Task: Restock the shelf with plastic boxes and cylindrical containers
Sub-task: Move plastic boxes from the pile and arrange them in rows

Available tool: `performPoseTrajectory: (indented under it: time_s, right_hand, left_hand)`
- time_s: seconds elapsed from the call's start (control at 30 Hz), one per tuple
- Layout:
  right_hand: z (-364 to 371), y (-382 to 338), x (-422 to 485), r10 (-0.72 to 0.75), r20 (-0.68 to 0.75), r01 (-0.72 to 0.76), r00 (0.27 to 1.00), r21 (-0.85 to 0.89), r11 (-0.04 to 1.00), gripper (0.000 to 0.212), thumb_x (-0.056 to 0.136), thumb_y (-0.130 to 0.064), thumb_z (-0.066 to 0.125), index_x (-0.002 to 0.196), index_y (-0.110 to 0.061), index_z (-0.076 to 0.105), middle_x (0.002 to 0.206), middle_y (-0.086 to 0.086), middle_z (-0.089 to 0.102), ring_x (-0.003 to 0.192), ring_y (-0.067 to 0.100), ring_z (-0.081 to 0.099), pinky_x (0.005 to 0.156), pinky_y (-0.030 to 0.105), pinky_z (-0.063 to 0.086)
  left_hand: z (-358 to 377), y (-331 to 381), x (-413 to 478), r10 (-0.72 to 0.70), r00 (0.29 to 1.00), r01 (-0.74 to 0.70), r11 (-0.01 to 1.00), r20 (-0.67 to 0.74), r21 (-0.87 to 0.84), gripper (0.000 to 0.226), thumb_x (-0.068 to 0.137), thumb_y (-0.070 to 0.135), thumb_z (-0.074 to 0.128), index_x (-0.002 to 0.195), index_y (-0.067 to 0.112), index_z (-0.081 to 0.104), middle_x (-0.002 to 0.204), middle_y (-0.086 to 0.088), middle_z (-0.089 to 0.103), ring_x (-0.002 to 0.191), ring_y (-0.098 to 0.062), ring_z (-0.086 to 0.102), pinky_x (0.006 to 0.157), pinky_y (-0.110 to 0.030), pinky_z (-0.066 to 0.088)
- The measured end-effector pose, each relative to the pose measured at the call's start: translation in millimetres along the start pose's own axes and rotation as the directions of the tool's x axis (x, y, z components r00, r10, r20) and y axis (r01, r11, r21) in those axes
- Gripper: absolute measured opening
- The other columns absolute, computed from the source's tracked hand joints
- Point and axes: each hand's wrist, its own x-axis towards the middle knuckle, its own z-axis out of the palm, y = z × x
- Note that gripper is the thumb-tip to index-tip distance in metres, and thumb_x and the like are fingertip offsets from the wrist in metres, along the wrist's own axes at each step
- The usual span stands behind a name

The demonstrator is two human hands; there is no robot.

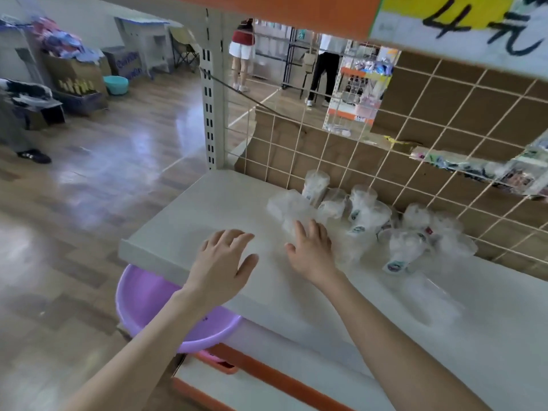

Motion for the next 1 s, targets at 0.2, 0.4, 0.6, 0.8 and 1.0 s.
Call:
performPoseTrajectory:
  time_s: [0.2, 0.4, 0.6, 0.8, 1.0]
  right_hand:
    - [14, -14, -11, 0.035, -0.138, -0.042, 0.990, -0.048, 0.998, 0.038, 0.090, -0.039, 0.046, 0.115, -0.011, 0.047, 0.122, 0.009, 0.040, 0.124, 0.026, 0.031, 0.100, 0.038, 0.025]
    - [15, -36, 1, 0.319, -0.199, -0.309, 0.927, 0.081, 0.948, 0.055, 0.084, -0.051, 0.053, 0.117, -0.008, 0.044, 0.124, 0.007, 0.038, 0.116, 0.029, 0.041, 0.090, 0.037, 0.033]
    - [14, -56, 12, 0.401, -0.241, -0.405, 0.884, 0.039, 0.914, 0.049, 0.085, -0.039, 0.054, 0.118, -0.005, 0.039, 0.123, 0.011, 0.037, 0.105, 0.033, 0.050, 0.080, 0.036, 0.039]
    - [-6, -59, -5, 0.548, -0.063, -0.232, 0.834, 0.861, 0.452, 0.013, 0.088, -0.026, 0.052, 0.088, -0.014, 0.058, 0.086, -0.001, 0.053, 0.080, 0.017, 0.051, 0.069, 0.024, 0.035]
    - [-16, -60, -22, 0.315, 0.400, -0.320, 0.860, 0.906, -0.277, 0.055, 0.096, -0.049, 0.023, 0.096, -0.014, 0.064, 0.082, 0.015, 0.071, 0.070, 0.031, 0.068, 0.064, 0.032, 0.046]
  left_hand:
    - [4, -19, 29, 0.164, 0.984, -0.162, 0.986, 0.071, -0.039, 0.041, 0.091, 0.032, 0.044, 0.125, 0.013, 0.055, 0.124, -0.004, 0.056, 0.116, -0.029, 0.046, 0.095, -0.036, 0.035]
    - [0, -38, 59, 0.310, 0.942, -0.310, 0.950, 0.126, -0.023, 0.039, 0.093, 0.027, 0.048, 0.131, 0.019, 0.049, 0.131, 0.001, 0.050, 0.124, -0.023, 0.038, 0.096, -0.030, 0.030]
    - [-2, -54, 74, 0.400, 0.905, -0.395, 0.917, 0.148, -0.064, 0.040, 0.091, 0.028, 0.049, 0.131, 0.019, 0.049, 0.133, 0.002, 0.048, 0.126, -0.022, 0.036, 0.098, -0.029, 0.028]
    - [-5, -67, 82, 0.408, 0.902, -0.382, 0.906, 0.139, -0.182, 0.052, 0.086, 0.029, 0.059, 0.135, 0.019, 0.044, 0.135, 0.000, 0.045, 0.124, -0.023, 0.035, 0.098, -0.031, 0.031]
    - [-4, -60, 87, 0.515, 0.848, -0.462, 0.834, 0.126, -0.301, 0.082, 0.071, 0.027, 0.075, 0.141, 0.018, 0.033, 0.142, 0.001, 0.036, 0.124, -0.025, 0.032, 0.099, -0.028, 0.028]
